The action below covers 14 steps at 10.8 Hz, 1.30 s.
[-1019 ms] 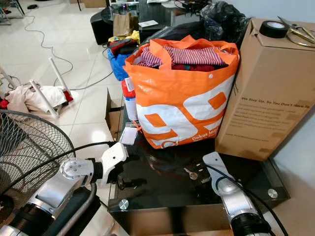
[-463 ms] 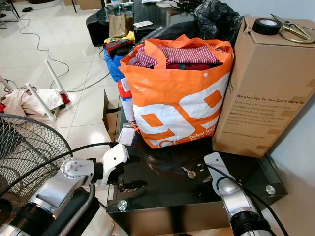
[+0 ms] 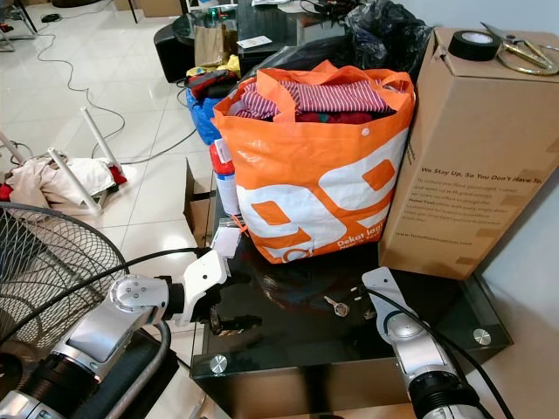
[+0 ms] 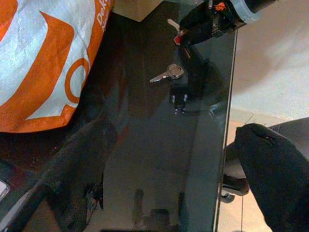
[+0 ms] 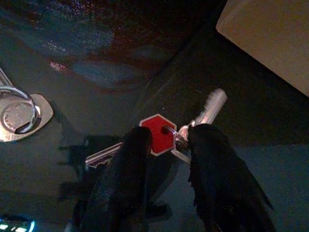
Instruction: Hang keys on a hook
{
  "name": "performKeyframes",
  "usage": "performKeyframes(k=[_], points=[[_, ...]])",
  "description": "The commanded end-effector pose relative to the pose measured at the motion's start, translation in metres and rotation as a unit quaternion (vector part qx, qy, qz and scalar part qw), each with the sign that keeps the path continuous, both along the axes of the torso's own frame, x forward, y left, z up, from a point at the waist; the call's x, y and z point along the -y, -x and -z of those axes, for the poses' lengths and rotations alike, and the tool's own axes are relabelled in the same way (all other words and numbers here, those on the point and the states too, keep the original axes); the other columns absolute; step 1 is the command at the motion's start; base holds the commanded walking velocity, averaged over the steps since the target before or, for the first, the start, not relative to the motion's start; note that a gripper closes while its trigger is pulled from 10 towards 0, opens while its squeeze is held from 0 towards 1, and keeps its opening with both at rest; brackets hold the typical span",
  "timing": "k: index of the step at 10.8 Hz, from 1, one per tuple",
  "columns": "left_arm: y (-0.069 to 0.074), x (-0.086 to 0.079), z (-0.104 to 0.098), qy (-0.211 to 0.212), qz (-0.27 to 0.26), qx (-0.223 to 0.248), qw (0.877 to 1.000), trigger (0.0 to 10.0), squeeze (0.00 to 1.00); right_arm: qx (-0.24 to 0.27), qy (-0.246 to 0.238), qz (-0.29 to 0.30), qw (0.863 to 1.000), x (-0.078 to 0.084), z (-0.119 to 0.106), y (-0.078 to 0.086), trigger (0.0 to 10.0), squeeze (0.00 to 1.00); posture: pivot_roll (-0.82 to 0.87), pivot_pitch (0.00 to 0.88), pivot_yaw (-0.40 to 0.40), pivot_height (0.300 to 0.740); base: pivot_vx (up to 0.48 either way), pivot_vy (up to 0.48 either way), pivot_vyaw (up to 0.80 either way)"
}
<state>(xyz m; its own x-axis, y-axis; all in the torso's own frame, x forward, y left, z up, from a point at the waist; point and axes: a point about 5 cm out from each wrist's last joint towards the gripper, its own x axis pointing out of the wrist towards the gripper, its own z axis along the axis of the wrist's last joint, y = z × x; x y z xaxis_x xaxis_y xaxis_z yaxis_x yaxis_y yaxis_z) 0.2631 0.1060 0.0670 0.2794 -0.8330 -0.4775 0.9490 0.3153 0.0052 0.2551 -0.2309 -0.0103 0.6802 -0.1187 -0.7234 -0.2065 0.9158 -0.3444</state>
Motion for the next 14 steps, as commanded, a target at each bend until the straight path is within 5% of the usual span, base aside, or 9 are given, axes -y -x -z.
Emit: performKeyframes(k=[1,5,6,8,9,14], points=[[-0.0023,-0.0024,-0.0003,-0.009,0.003,0.003,1.000,10.0,0.00,0.002,-0.009,0.009,1.000,-0.0007,-0.0019,-0.0018,10.0,0.00,-0.19,0.000,0.103,0.740,0.000,0.000,0.00],[-0.0040,-0.0030,-0.0007,-0.009,0.000,0.006,1.000,10.0,0.00,0.003,-0.021,0.018,1.000,0.0015,-0.0023,-0.0019,9.9,0.00,-0.19,0.000,0.098,0.740,0.000,0.000,0.00],[-0.0040,-0.0030,-0.0007,-0.008,0.000,0.006,1.000,10.0,0.00,0.003,-0.023,0.018,1.000,0.0016,-0.0030,-0.0023,5.8,0.00,-0.19,0.000,0.097,0.740,0.000,0.000,0.00],[-0.0040,-0.0030,-0.0006,-0.008,0.000,0.006,1.000,10.0,0.00,0.006,-0.035,0.022,0.999,0.0006,-0.0043,-0.0036,0.7,0.00,-0.19,0.000,0.097,0.740,0.000,0.000,0.00],[-0.0036,-0.0028,-0.0005,-0.008,0.001,0.006,1.000,10.0,0.00,0.006,-0.041,0.023,0.999,0.0001,-0.0042,-0.0033,0.0,0.00,-0.19,0.000,0.095,0.740,0.000,0.000,0.00],[-0.0027,-0.0037,0.0002,-0.010,0.003,0.007,1.000,10.0,0.00,0.001,-0.047,0.027,0.999,0.0006,-0.0042,-0.0011,0.0,0.00,-0.19,0.000,0.102,0.740,0.000,0.000,0.00]])
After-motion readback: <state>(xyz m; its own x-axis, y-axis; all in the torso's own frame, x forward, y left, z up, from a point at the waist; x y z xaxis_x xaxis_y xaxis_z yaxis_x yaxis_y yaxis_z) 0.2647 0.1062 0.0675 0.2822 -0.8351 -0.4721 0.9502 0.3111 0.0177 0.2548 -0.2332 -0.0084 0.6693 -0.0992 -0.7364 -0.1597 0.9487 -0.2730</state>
